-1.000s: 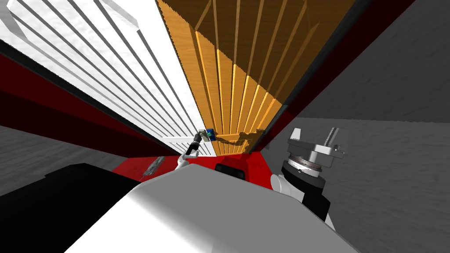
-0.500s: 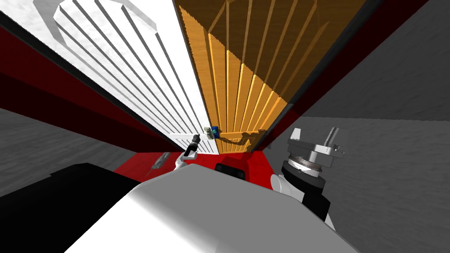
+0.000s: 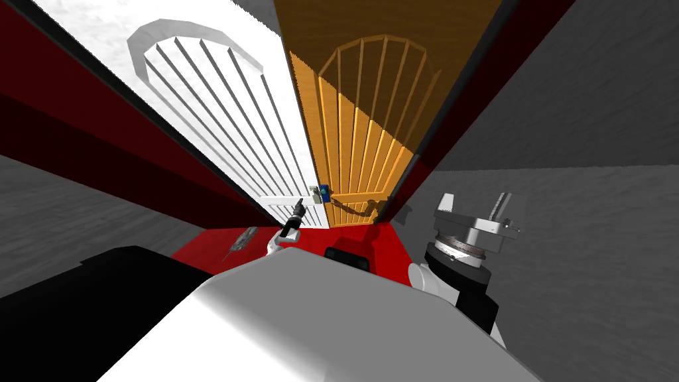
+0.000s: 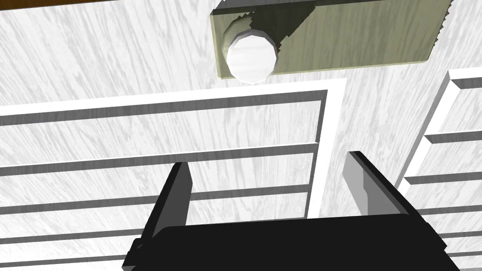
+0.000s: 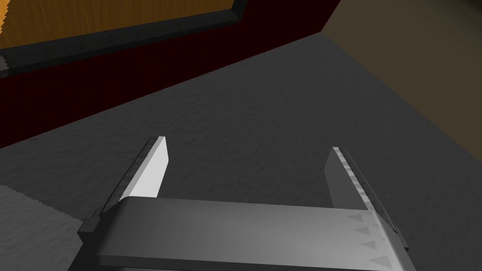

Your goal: Pull the door open

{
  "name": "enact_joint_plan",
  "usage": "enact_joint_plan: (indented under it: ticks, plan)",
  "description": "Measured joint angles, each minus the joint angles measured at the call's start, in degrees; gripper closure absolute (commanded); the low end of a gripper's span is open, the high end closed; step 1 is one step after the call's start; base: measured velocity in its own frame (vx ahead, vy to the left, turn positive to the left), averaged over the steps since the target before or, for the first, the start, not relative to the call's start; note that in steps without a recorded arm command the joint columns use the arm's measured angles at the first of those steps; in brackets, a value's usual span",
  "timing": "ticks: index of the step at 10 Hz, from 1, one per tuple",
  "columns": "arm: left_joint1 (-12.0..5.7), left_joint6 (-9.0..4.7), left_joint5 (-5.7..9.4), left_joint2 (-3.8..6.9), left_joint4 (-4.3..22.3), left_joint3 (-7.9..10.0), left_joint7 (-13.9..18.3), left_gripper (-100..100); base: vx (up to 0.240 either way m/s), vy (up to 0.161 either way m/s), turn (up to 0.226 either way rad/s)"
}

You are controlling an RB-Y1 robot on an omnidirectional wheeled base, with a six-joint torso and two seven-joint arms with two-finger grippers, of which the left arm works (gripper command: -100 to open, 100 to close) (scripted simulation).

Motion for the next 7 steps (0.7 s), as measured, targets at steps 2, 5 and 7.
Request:
enact_joint_plan:
  ticks: [2, 5, 7]
  plan:
    - [0.36, -0.2, 0.05, 0.13, 0.75, 0.78, -0.11, -100, -0.008, 0.06, 0.174]
    - [0.91, 0.06, 0.45, 1.3, 2.7, 3.55, -0.24, -100, 0.114, 0.103, 0.054]
    - [0.7, 0.32, 0.39, 1.05, 2.8, 4.04, -0.6, -100, 0.17, 0.031, -0.06]
